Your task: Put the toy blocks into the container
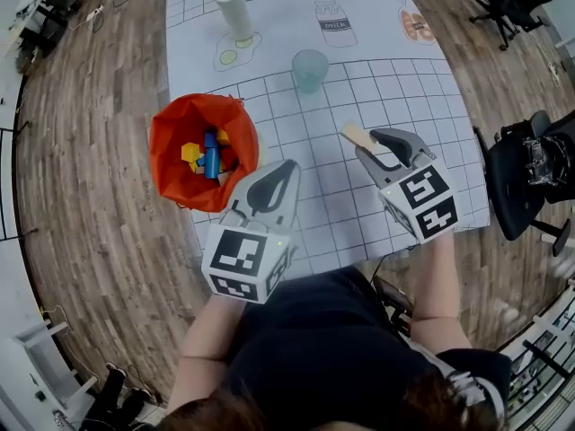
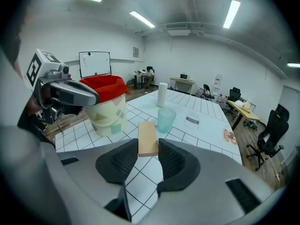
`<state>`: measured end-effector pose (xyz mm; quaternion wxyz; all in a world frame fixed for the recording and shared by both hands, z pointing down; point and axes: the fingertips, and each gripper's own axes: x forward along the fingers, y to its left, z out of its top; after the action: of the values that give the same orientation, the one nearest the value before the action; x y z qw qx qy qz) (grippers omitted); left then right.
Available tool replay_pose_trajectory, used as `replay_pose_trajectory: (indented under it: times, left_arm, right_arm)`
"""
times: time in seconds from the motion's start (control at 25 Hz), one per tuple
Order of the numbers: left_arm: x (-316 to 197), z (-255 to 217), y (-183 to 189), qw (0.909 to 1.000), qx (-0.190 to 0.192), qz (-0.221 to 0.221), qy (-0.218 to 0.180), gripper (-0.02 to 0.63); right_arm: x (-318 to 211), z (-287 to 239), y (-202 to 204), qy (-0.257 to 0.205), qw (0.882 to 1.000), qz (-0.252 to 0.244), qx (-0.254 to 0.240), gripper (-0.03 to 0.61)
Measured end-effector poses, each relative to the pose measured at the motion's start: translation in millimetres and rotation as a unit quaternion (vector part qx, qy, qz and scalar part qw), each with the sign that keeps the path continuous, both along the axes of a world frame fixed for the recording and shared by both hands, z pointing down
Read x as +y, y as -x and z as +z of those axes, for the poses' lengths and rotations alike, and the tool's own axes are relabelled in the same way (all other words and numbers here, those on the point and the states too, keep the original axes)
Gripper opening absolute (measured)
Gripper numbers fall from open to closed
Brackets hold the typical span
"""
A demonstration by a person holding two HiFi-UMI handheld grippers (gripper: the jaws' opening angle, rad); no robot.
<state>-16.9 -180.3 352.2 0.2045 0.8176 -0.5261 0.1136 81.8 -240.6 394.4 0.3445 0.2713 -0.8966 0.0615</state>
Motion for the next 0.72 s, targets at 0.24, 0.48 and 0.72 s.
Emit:
replay_pose_trajectory:
  times: [0.24,0.48,0.72]
  left_arm:
    - [16.9,-17.3,31.9,0.9994,0.001,-0.030,-0.016,0.030]
    - [38.0,-31.7,58.3,0.9981,0.013,-0.055,-0.025,0.029]
    - [57.1,-37.8,82.8,0.9958,0.017,-0.084,-0.033,0.029]
  right_arm:
    - [3.2,-27.9,56.3,-0.020,0.998,-0.049,-0.025,0.152]
    - [10.7,-49.9,110.9,-0.037,0.993,-0.104,-0.044,0.152]
    - [28.4,-70.3,161.3,-0.050,0.984,-0.159,-0.069,0.152]
